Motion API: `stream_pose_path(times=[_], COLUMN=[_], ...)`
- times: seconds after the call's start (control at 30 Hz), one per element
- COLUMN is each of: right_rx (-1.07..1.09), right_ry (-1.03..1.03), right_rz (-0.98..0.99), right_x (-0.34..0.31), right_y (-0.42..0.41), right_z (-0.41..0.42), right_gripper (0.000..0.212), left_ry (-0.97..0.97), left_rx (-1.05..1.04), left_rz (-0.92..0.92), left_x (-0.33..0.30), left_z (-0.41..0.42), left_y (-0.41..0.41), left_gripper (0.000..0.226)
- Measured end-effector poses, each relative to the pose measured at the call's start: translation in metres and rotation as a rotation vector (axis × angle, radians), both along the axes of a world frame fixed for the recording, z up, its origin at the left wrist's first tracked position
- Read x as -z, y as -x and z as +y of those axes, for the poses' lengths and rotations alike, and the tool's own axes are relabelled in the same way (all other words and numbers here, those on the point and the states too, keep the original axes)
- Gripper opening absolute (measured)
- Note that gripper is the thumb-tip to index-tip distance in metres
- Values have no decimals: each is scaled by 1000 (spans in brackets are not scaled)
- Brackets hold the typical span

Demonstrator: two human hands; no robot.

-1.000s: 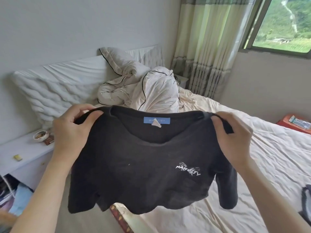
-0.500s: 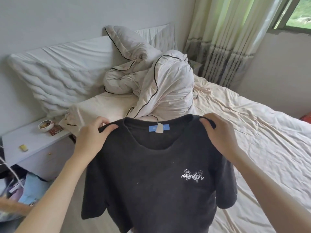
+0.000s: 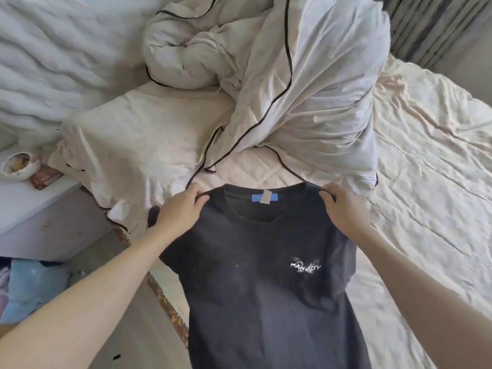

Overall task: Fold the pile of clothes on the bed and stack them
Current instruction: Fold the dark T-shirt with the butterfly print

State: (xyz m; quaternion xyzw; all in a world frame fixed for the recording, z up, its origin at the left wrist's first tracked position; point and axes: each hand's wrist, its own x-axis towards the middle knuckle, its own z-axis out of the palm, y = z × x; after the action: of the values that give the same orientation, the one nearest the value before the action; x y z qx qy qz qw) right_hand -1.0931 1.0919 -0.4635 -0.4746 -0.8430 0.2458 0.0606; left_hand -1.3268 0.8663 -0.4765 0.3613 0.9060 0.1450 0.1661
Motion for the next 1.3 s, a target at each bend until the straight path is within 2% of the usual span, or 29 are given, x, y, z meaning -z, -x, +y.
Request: stream_pose_path(times=[0.2,0.33,0.5,0.63,0.77,0.87,0.97,1.1,1.3], right_rx=[30,65,36,11,10,-28,-40,-132,-233], right_ry=[-75,-24,-41,-65,-33,-102,-175,-207,-116], right_rz=[-18,13,-111,-164,-229,-289,-282,-235,-261], right_x=[95,138,185,214,225,222,217,211,212], right_y=[41,67,88,92,88,83,70,35,-45], right_z=[52,89,115,113,112,113,101,48,-66], right_gripper=[23,21,24,25,27,27,37,52,44], left_ry=[-33,-75,-35,45,115,121,137,117,132], left_rx=[-14,-26,6,24,74,87,68,101,160], left_rz=[121,155,225,371,441,443,399,399,271], left_x=[96,142,194,221,233,228,216,202,202], left_z=[50,82,106,111,109,110,102,68,-12], left_y=[48,66,71,71,71,70,63,42,-61], left_gripper=[26,23,23,26,27,24,29,52,49])
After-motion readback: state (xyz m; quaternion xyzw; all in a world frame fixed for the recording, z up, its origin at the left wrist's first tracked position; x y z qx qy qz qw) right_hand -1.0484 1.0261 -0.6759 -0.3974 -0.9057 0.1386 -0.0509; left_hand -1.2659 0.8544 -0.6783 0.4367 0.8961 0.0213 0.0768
